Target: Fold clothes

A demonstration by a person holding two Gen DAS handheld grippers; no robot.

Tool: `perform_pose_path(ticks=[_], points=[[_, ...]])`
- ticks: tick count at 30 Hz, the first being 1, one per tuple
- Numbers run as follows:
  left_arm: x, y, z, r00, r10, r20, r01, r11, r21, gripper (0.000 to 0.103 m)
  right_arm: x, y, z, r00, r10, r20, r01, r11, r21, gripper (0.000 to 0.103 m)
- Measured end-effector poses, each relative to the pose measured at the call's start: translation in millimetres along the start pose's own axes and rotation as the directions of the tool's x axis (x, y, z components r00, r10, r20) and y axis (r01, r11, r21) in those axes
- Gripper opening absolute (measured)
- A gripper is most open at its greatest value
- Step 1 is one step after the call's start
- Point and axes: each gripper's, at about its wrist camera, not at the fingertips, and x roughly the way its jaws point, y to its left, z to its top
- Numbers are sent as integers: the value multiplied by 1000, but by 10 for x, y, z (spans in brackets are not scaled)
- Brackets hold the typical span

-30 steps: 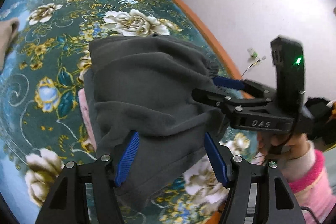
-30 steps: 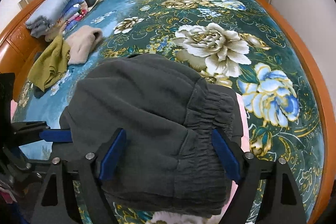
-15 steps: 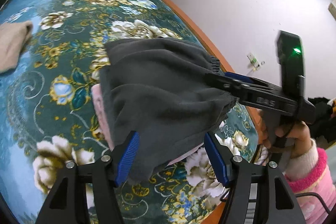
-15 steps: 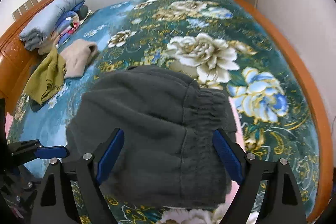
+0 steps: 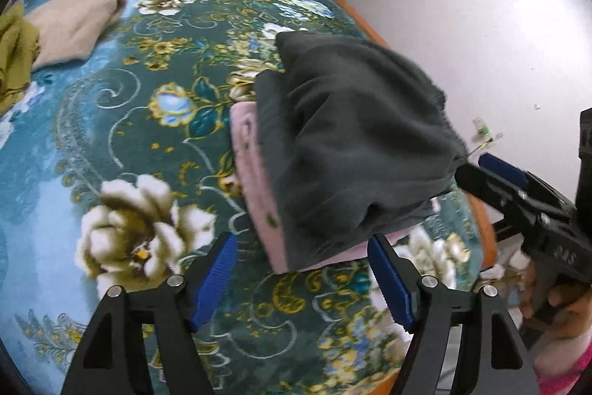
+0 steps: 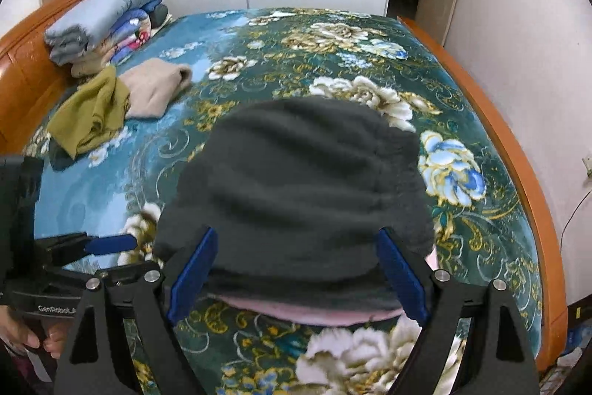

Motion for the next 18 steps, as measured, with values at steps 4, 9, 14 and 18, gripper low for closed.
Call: perform_pose_path(ticks=[4, 9, 14, 18], points=[[58, 53, -113, 997, 71, 1, -71, 997, 30, 84, 139, 96, -237, 999, 1, -34, 0, 999, 34, 88], [125, 126, -194, 992, 128, -6, -127, 990, 57, 84, 259, 113, -422, 998, 9, -59, -2, 994, 105, 88], [148, 181, -221, 988, 156, 3, -156, 984, 92, 102, 336, 90, -518, 997, -11, -75, 23, 986, 164, 89], [183, 211, -249, 986, 164, -20, -161, 981, 106, 103, 382, 86, -563, 995, -36, -91, 53, 981, 188, 91]])
